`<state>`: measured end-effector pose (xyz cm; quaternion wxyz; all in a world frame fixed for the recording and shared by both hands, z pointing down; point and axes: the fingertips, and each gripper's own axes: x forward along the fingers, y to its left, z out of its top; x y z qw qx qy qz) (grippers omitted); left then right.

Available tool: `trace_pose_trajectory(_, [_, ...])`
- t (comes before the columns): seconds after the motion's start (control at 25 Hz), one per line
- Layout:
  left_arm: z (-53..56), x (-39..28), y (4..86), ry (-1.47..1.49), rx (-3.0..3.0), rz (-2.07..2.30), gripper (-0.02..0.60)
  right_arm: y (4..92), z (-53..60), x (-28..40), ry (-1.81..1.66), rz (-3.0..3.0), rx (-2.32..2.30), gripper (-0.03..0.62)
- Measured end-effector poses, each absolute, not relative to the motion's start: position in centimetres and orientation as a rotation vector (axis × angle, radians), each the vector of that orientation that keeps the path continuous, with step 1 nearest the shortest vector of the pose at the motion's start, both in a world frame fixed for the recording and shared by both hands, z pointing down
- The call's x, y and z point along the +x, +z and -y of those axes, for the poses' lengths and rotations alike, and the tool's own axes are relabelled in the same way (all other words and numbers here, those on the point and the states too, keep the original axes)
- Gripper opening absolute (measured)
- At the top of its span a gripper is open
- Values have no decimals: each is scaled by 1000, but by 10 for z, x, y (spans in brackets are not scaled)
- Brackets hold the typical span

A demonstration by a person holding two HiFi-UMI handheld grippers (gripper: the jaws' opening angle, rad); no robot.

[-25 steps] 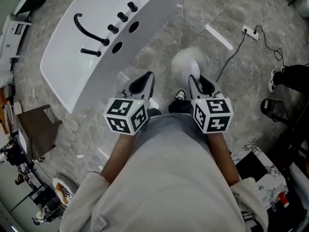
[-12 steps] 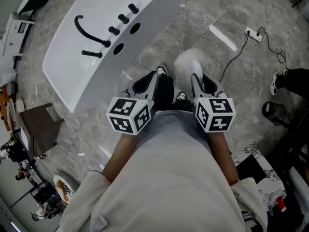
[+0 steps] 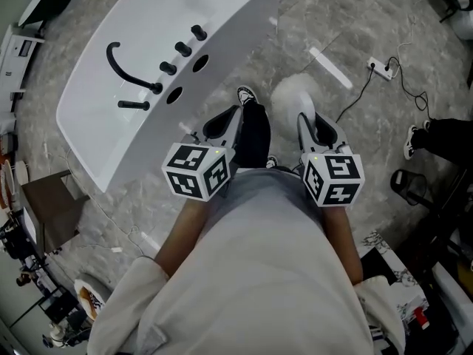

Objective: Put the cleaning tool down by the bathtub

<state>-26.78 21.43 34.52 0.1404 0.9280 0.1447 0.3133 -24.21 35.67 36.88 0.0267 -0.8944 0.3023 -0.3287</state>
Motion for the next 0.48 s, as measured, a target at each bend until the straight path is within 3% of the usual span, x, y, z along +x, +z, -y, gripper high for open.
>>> trace_pose_trajectory(0.48, [-150, -158, 358, 915, 2595, -350, 9, 376, -302, -136, -1117, -997, -2761, 83])
